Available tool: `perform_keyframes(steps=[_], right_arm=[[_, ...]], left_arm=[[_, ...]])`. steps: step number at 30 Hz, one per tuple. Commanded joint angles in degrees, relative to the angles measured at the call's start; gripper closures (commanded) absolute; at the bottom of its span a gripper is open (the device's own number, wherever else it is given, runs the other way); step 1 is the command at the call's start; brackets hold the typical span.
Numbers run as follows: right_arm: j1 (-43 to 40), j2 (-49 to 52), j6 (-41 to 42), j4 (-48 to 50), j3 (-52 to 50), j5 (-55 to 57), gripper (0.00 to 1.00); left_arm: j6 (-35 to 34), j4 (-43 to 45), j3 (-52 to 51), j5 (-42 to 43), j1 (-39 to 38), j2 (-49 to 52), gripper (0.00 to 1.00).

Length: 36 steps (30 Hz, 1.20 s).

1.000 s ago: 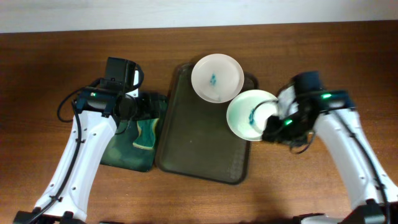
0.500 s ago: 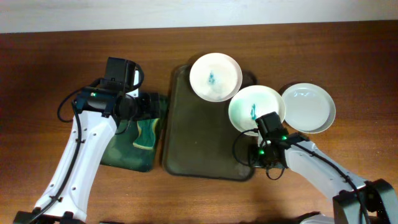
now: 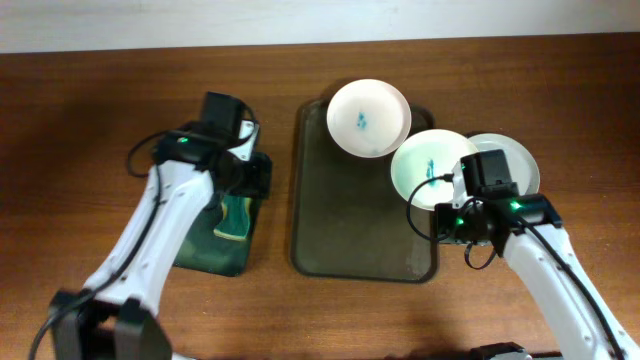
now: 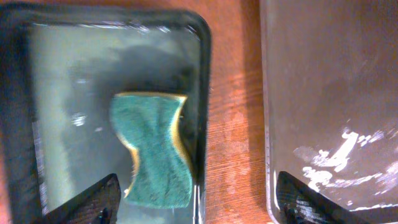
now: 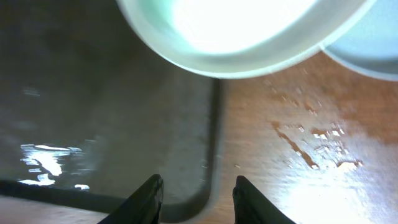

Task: Clean dirty plates on tray and stack at the side
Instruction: 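Grasp the next stained plate with the right gripper and pull it forward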

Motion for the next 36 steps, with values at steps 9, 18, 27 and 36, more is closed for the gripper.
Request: perform_keyframes(steps=[9, 18, 27, 36], right_arm=[[-0.3, -2.0, -0.5, -0.5, 0.8, -4.4, 0.55], [-0.3, -2.0, -0.5, -0.5, 0.8, -4.4, 0.53], [-0.3, 2.3, 2.5, -2.0, 0.8, -4.4, 0.51], [-0.3, 3.3, 8.6, -4.8, 0.4, -4.2, 0.51]], left_arm=[[0.7, 2.3, 0.6, 4.6, -2.6, 20.3, 1.0], [-19.7, 10.8, 0.6, -0.7, -2.6, 20.3, 1.0], [-4.8, 8.2, 4.1, 1.6, -2.6, 19.8, 1.0], [-8.1, 7.5, 4.2, 4.4, -2.6, 19.7, 0.76]])
